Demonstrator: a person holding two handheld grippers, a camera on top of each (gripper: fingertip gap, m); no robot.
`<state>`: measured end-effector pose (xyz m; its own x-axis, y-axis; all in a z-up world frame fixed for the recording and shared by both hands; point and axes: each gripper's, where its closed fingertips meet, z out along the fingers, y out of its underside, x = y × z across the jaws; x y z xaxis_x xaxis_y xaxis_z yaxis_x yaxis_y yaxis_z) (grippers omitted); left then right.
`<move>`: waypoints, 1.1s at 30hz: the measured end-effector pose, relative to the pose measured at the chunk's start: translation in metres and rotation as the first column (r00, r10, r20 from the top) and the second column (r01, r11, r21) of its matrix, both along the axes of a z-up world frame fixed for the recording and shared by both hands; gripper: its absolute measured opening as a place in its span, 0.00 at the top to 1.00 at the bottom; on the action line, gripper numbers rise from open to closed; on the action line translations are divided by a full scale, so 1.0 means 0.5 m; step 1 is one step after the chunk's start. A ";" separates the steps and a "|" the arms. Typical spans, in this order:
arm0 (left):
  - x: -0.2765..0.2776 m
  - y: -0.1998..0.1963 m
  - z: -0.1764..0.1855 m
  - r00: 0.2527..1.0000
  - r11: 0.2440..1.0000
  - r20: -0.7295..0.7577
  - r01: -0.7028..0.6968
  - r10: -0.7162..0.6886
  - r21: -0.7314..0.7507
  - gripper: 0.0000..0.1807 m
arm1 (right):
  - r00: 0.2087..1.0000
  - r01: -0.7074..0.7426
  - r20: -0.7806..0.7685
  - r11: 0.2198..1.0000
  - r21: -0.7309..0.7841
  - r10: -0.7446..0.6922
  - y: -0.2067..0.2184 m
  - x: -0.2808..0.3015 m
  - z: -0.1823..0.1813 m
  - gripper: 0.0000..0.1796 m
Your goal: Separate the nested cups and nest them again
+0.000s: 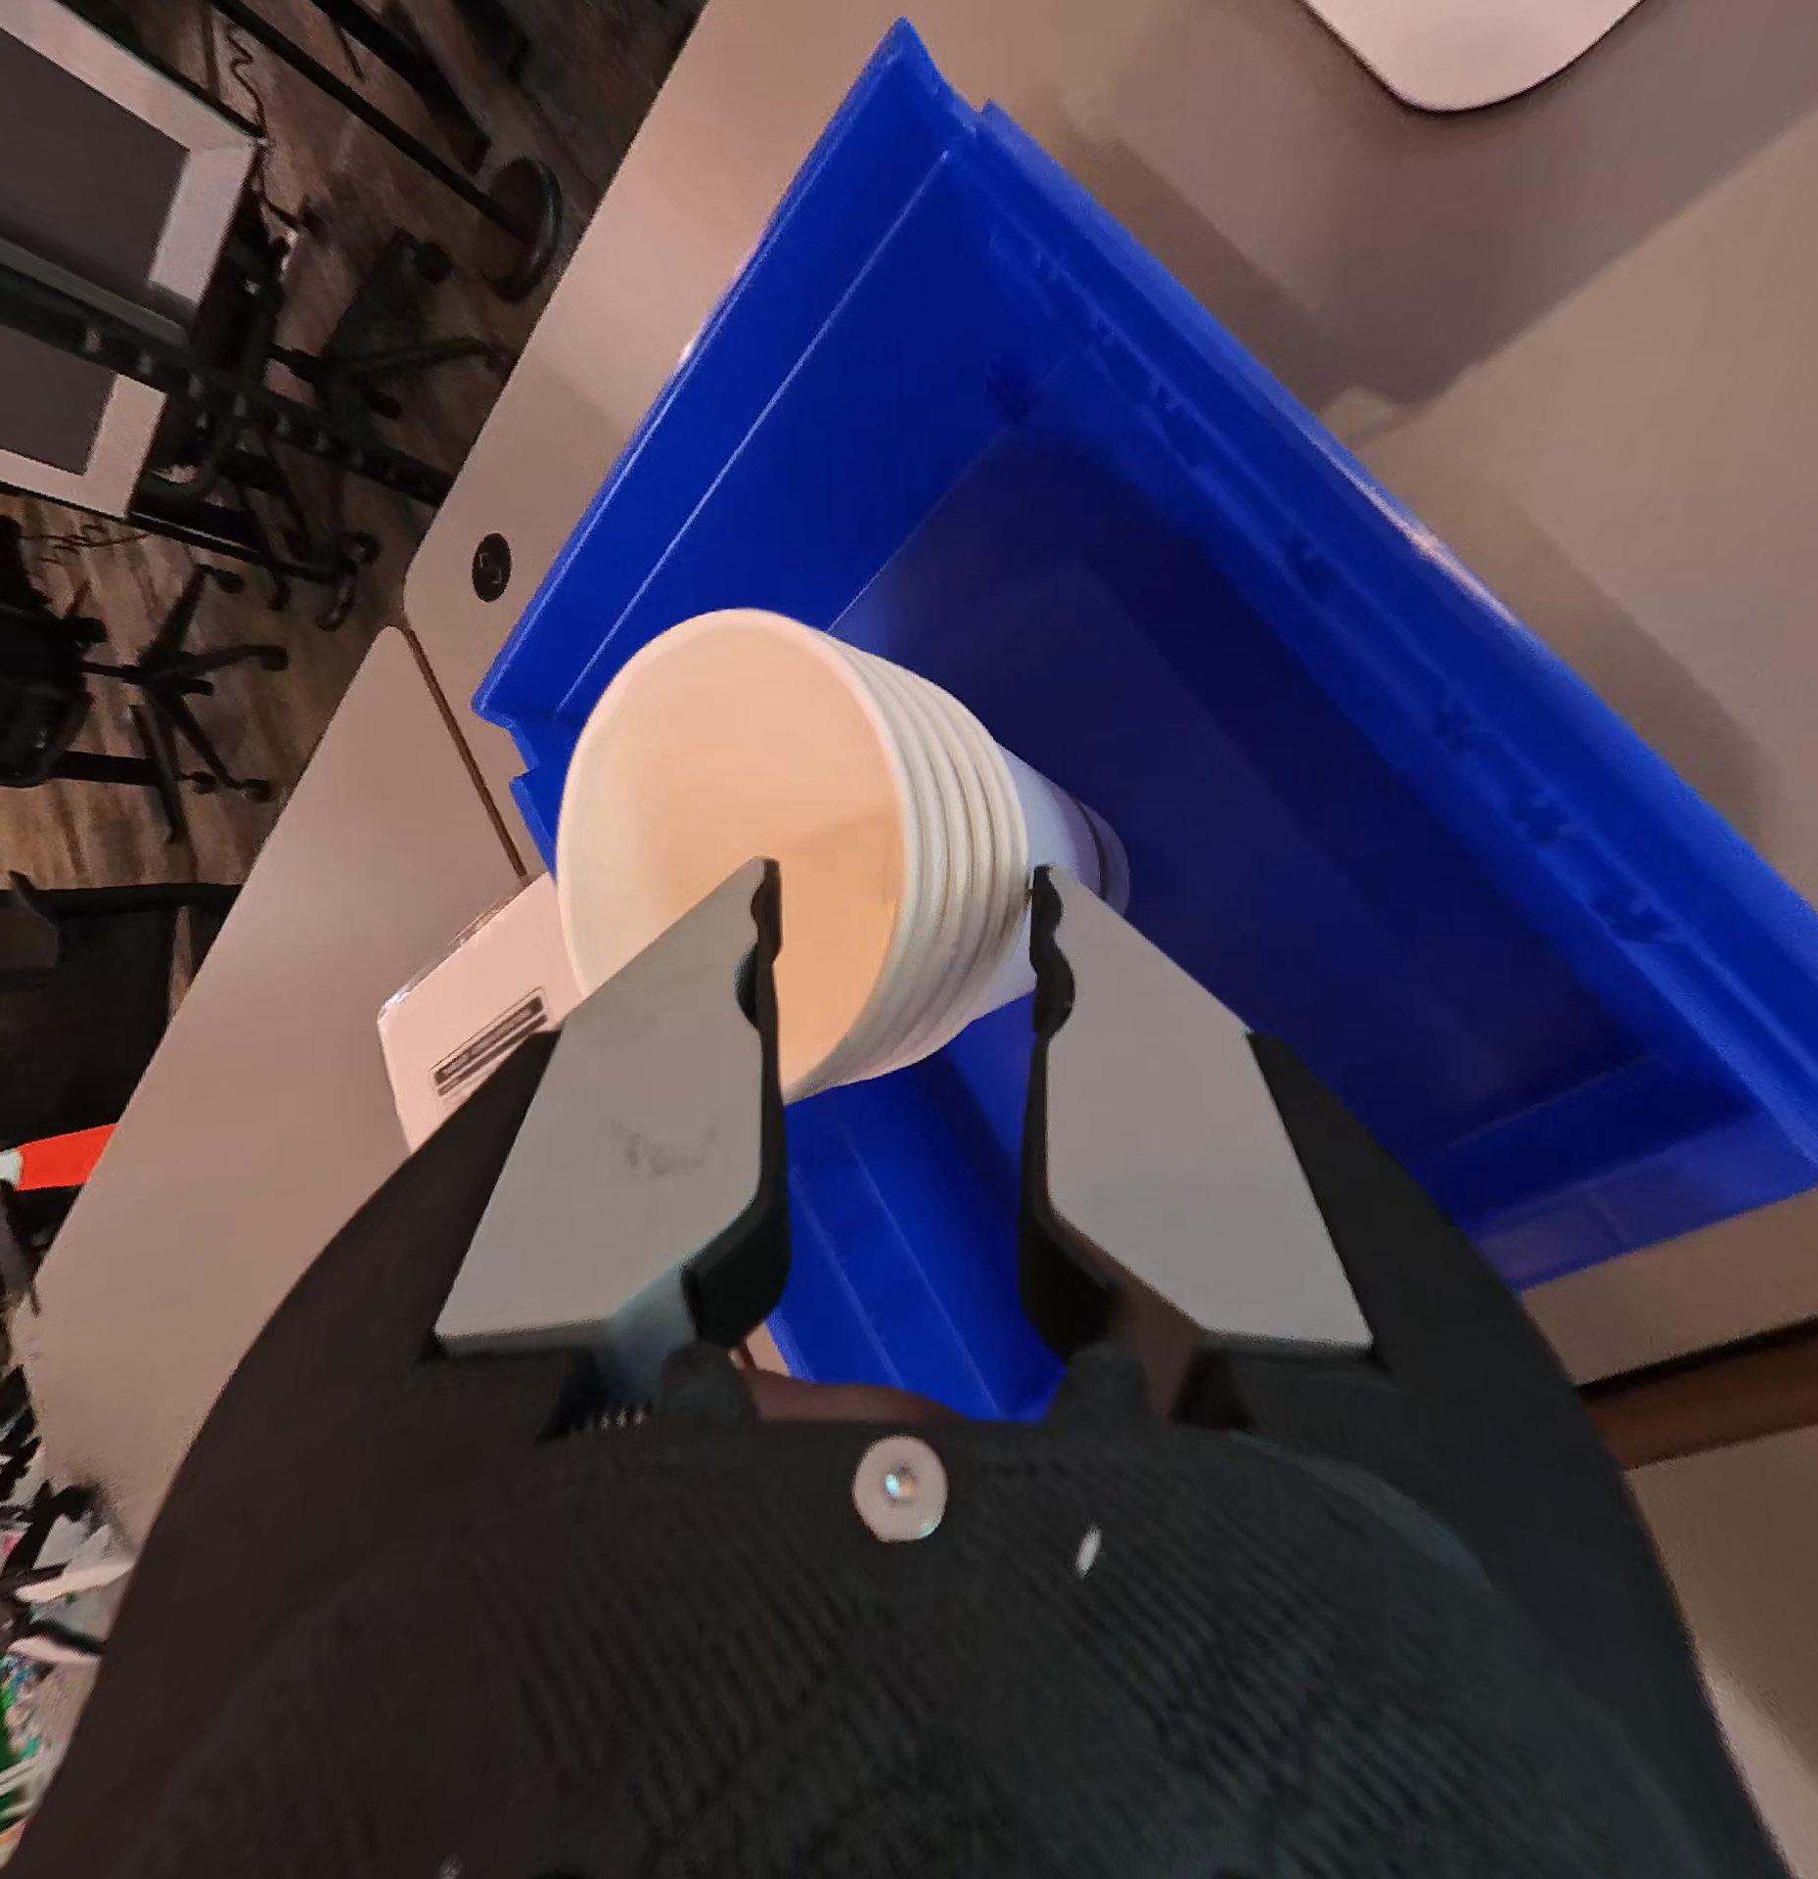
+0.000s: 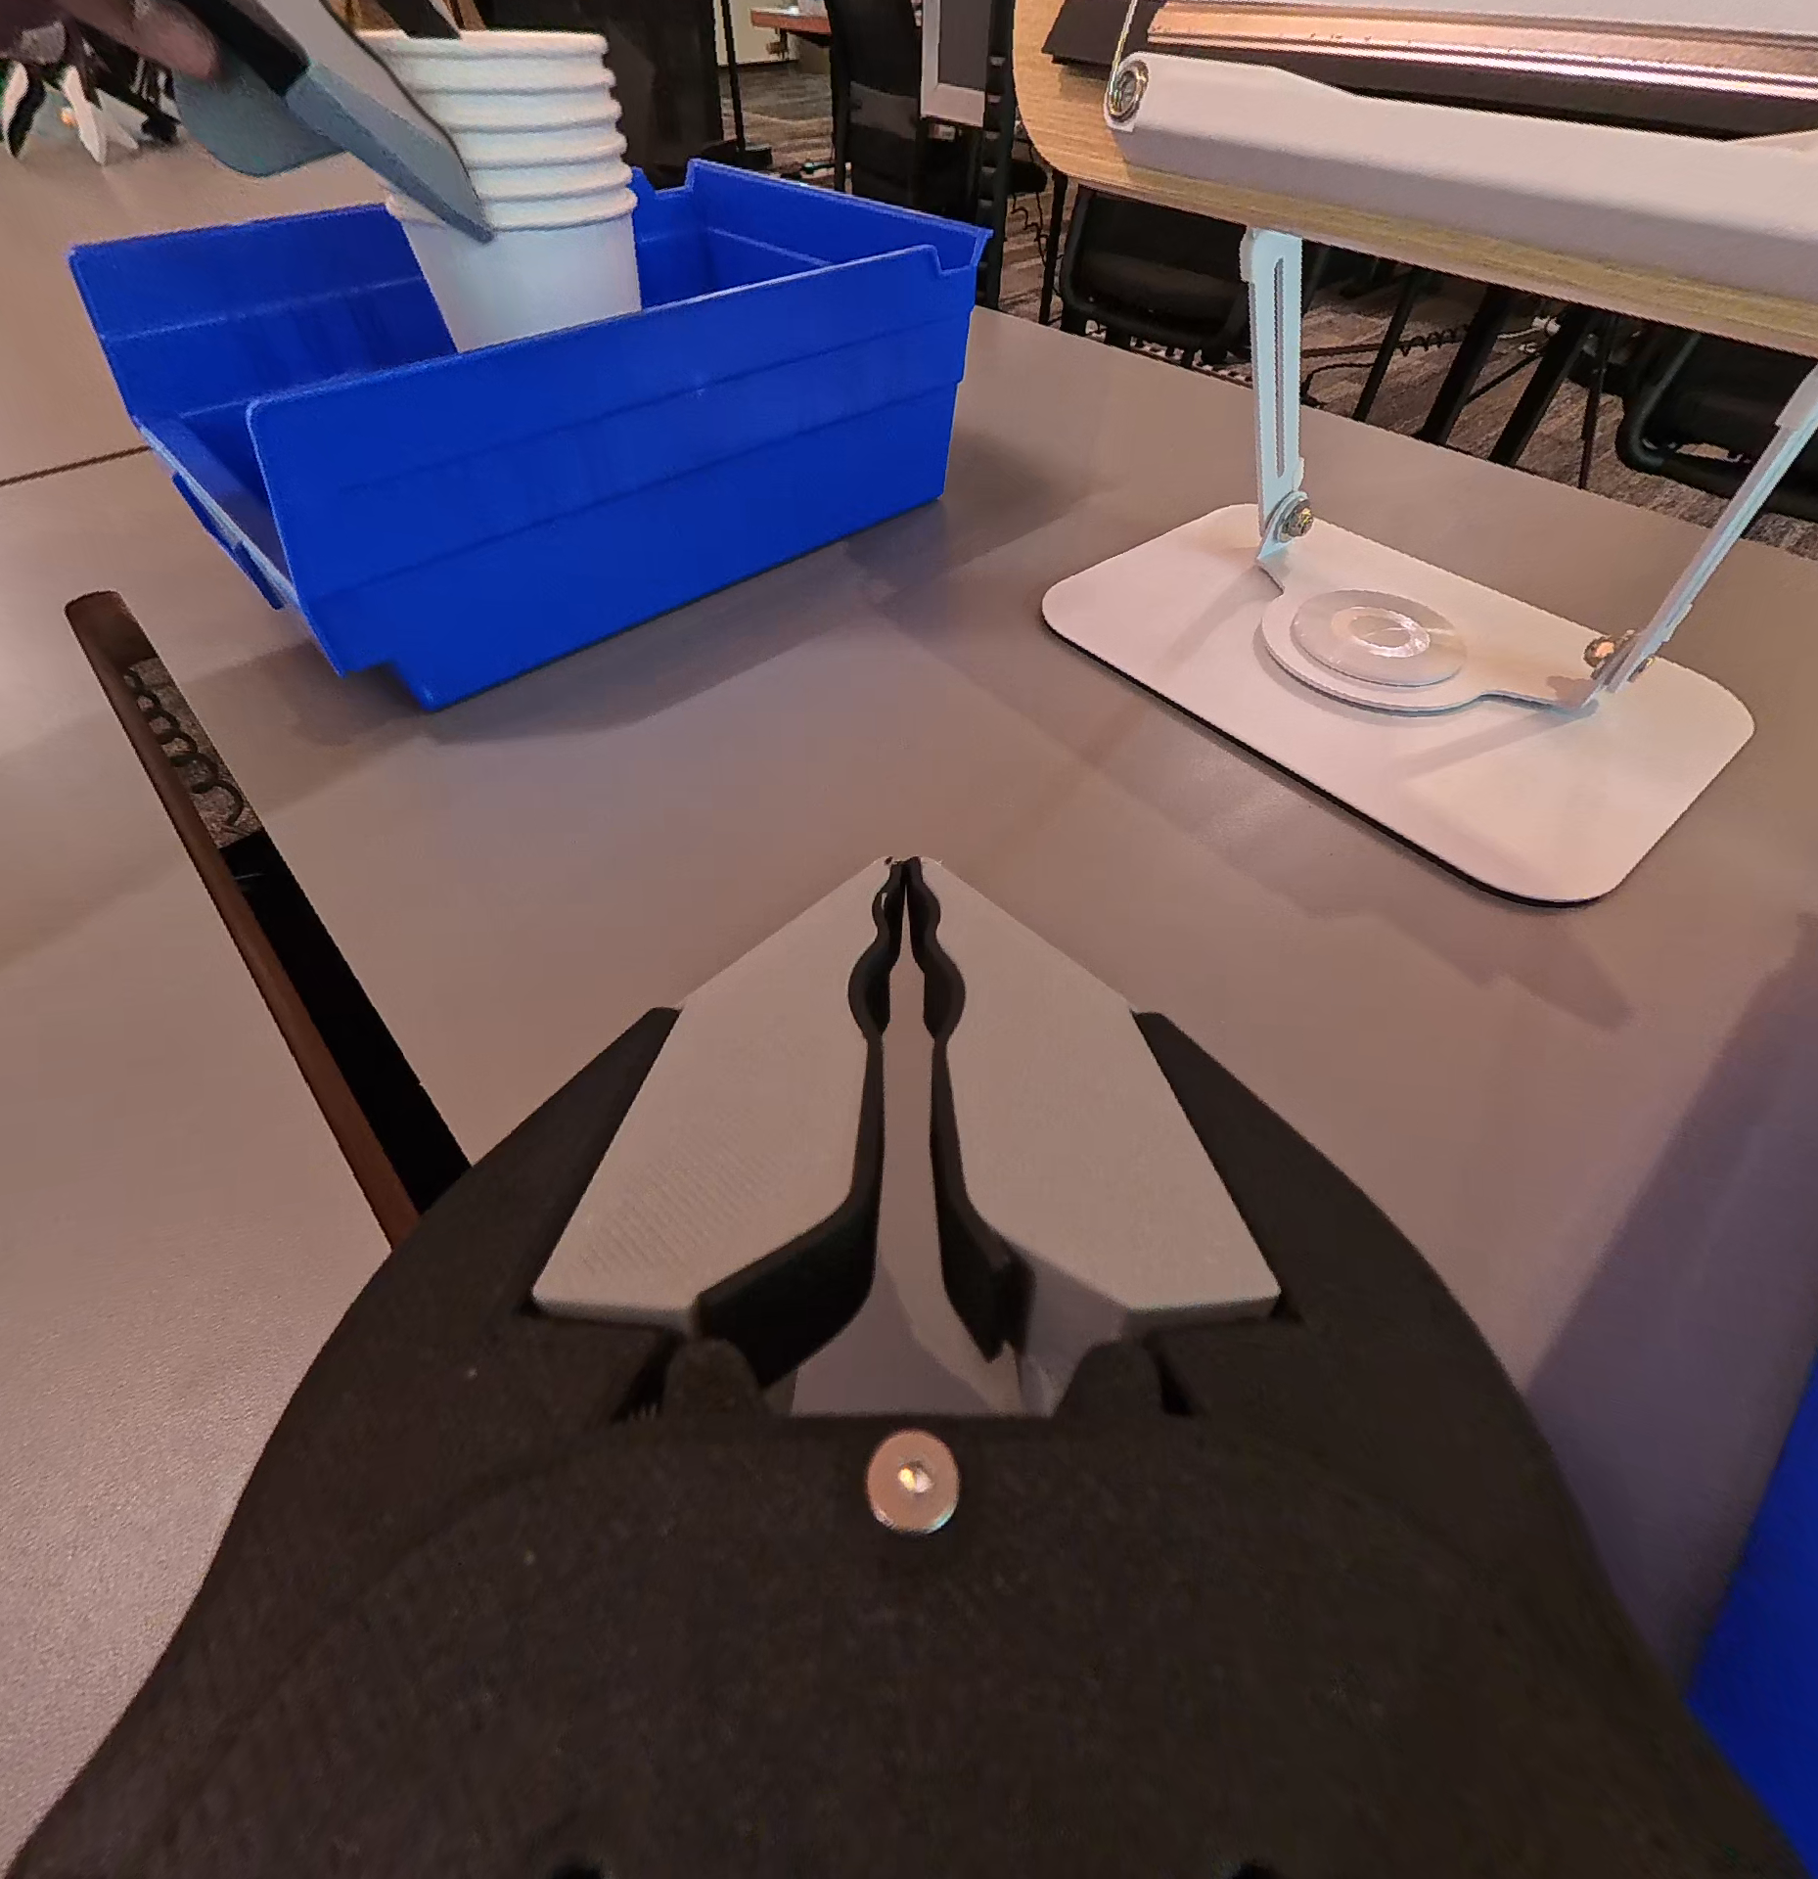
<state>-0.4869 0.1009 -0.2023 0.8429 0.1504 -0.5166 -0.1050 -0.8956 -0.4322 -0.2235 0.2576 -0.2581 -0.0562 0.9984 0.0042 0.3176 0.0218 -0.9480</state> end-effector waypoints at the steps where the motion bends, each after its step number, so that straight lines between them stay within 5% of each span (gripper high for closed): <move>1: 0.002 0.001 -0.001 1.000 1.000 0.012 0.003 -0.003 -0.001 0.73 | 1.000 0.000 0.000 1.000 0.000 0.000 0.000 0.000 0.000 1.00; 10: 0.003 -0.011 -0.036 1.000 0.989 0.003 0.023 -0.023 -0.143 0.64 | 1.000 -0.004 0.002 1.000 0.003 0.004 -0.002 -0.001 0.000 1.00; 22: 0.002 -0.007 -0.041 0.992 0.964 -0.039 0.106 -0.119 -0.243 0.69 | 1.000 -0.010 0.008 1.000 0.006 0.010 -0.005 -0.002 -0.002 1.00; 33: 0.008 0.010 -0.025 0.982 0.966 0.000 0.183 -0.187 -0.184 0.76 | 1.000 -0.014 0.012 1.000 0.004 0.014 -0.006 -0.003 -0.004 1.00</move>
<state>-0.4830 0.1058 -0.2147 0.8379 -0.1054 -0.5355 -0.2824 -0.9234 -0.2601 -0.2249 0.2545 -0.2603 -0.0704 0.9975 0.0070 0.3287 0.0298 -0.9440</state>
